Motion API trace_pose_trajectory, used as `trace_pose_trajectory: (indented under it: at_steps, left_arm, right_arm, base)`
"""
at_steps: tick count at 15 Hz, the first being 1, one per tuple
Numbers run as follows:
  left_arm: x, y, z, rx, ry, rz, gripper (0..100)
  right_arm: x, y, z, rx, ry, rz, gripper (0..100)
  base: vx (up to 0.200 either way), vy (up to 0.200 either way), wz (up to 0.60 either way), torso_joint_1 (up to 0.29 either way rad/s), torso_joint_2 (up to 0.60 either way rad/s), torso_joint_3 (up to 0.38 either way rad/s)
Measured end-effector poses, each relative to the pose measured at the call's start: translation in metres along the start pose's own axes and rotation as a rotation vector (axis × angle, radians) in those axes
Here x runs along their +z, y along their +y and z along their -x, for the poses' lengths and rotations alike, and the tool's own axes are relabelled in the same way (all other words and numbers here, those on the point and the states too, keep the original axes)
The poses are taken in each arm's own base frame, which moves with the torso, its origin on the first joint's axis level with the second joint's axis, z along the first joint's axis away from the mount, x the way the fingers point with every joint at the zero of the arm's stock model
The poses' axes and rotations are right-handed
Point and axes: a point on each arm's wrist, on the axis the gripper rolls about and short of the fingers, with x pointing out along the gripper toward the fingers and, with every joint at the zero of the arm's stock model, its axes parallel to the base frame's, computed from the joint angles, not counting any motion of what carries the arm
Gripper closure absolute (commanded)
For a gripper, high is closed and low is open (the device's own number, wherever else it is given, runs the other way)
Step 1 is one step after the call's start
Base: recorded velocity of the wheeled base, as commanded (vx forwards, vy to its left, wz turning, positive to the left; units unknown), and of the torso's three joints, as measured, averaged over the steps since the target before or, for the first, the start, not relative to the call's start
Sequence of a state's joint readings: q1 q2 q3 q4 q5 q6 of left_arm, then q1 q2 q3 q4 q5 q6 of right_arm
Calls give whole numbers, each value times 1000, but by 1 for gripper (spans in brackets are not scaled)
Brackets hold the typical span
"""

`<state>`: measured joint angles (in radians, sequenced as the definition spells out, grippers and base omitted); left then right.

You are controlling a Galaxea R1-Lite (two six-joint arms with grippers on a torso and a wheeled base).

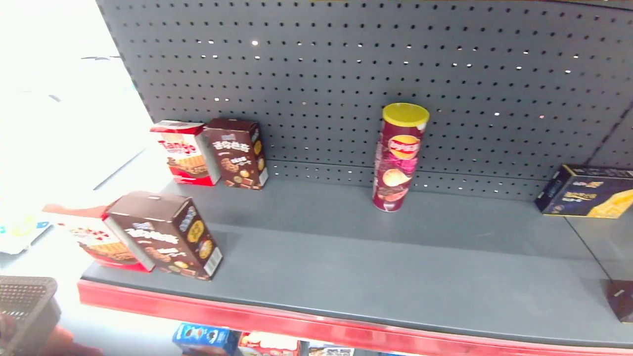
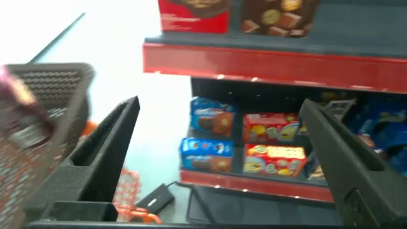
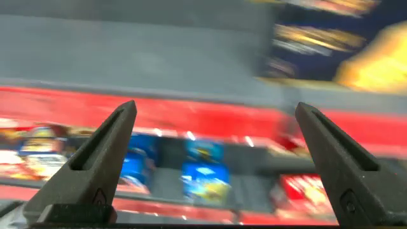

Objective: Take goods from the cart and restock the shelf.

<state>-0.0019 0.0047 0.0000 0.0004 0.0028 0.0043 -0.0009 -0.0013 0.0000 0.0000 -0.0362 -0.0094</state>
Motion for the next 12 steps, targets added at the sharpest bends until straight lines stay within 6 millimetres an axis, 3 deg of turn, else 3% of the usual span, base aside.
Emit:
trace_pose_trajectory:
  at_steps: [5, 12]
  left_arm:
    - [0, 0, 0, 0, 0, 0, 0]
    - [0, 0, 0, -4, 0, -5, 0]
  right_arm:
    - [0, 0, 0, 0, 0, 0, 0]
    - [0, 0, 0, -1, -2, -6, 0]
  base:
    - [0, 0, 600, 0, 0, 2]
    - [0, 0, 0, 0, 0, 0]
